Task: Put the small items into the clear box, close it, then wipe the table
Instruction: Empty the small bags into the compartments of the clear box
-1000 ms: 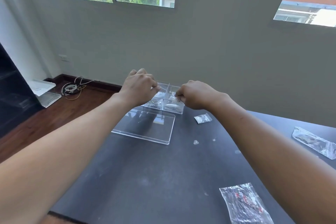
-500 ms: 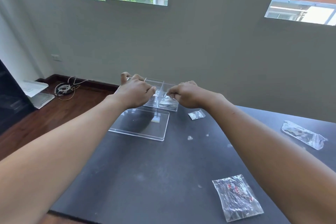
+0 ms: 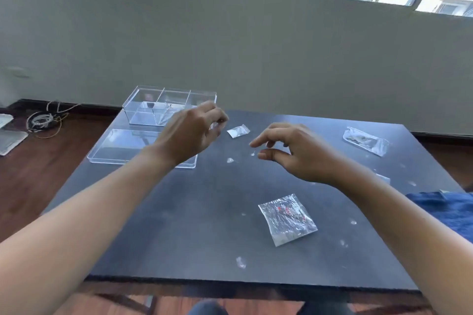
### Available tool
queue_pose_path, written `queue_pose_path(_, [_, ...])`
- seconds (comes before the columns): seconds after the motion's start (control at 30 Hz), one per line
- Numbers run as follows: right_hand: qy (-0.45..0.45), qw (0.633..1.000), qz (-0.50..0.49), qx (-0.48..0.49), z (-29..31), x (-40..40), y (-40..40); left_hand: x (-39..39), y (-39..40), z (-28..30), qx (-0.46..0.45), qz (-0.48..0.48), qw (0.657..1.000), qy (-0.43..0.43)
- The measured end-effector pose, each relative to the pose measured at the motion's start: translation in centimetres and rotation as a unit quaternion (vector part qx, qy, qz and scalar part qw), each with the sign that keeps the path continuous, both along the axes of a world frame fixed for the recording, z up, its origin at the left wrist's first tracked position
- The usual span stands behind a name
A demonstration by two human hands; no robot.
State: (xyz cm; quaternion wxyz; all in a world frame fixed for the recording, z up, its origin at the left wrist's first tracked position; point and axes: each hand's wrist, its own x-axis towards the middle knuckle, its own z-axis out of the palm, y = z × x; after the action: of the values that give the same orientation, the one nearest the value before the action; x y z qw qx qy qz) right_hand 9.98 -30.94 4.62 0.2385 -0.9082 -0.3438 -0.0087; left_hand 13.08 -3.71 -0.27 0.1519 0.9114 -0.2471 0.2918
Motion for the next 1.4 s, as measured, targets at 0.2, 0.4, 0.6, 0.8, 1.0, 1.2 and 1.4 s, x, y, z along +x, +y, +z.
queue_pose_path(0.2, [0.063, 0.991, 0.036, -0.109, -0.4, -4.3, -3.7, 1.0, -3.4, -1.8, 0.017, 0.031, 0.992, 0.118])
queue_pose_path(0.4, [0.067, 0.980, 0.067, -0.173, -0.5, -5.4, -4.4, 1.7, -5.4, -1.2, -0.004, 0.096, 0.979, 0.178])
queue_pose_path(0.6, [0.084, 0.978, 0.065, -0.181, -1.4, -5.0, -3.7, 2.2, -6.2, -0.5, -0.082, 0.161, 0.956, 0.232])
queue_pose_path(0.8, [0.075, 0.981, 0.063, -0.168, -1.4, -4.9, -3.8, 3.0, -6.5, 0.1, -0.107, 0.178, 0.928, 0.309])
queue_pose_path(1.0, [0.113, 0.986, 0.044, -0.115, 1.4, -4.4, -4.2, 1.7, -6.5, 0.2, -0.117, 0.163, 0.938, 0.282])
queue_pose_path(1.2, [0.081, 0.996, 0.020, -0.034, 5.0, -1.0, -2.6, -0.3, -3.7, 2.0, -0.195, 0.134, 0.954, 0.182])
queue_pose_path(1.4, [0.037, 0.999, -0.006, 0.032, 6.5, 2.8, 1.4, 0.4, 2.4, 4.0, -0.244, 0.198, 0.947, 0.058])
